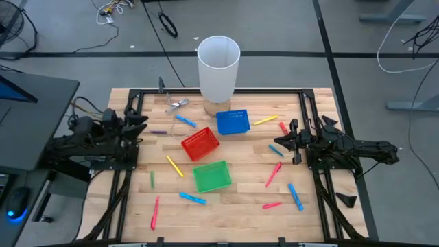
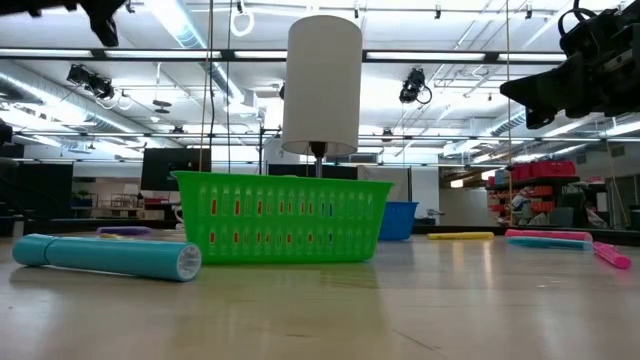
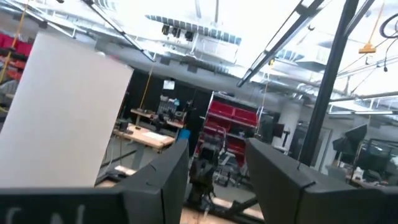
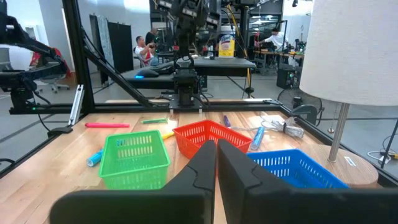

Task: Pick & Place Markers
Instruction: Put the left yellow marker into the red bin

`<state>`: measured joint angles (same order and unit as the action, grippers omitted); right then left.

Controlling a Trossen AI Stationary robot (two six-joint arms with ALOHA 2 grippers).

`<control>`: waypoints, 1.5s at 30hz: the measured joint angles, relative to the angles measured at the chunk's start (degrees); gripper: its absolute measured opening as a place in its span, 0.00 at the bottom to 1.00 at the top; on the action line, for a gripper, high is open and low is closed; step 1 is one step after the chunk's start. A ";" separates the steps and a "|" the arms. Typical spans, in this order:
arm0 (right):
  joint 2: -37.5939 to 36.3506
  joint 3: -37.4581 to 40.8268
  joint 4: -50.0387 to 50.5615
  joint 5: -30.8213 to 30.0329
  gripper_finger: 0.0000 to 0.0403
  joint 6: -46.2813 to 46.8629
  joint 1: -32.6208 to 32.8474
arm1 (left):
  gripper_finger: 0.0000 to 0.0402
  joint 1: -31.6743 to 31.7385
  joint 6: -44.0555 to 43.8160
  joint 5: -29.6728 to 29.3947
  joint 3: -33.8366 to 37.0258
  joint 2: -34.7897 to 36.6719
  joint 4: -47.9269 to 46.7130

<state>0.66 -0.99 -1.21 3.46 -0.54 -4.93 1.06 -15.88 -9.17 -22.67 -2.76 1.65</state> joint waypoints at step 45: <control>-0.02 0.02 0.00 0.02 0.05 0.00 0.00 | 0.42 -0.02 2.31 4.34 -76.35 -66.15 -77.73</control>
<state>0.64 -0.97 -1.21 3.48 -0.54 -4.93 1.04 -13.57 -4.83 -99.02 -68.92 -76.08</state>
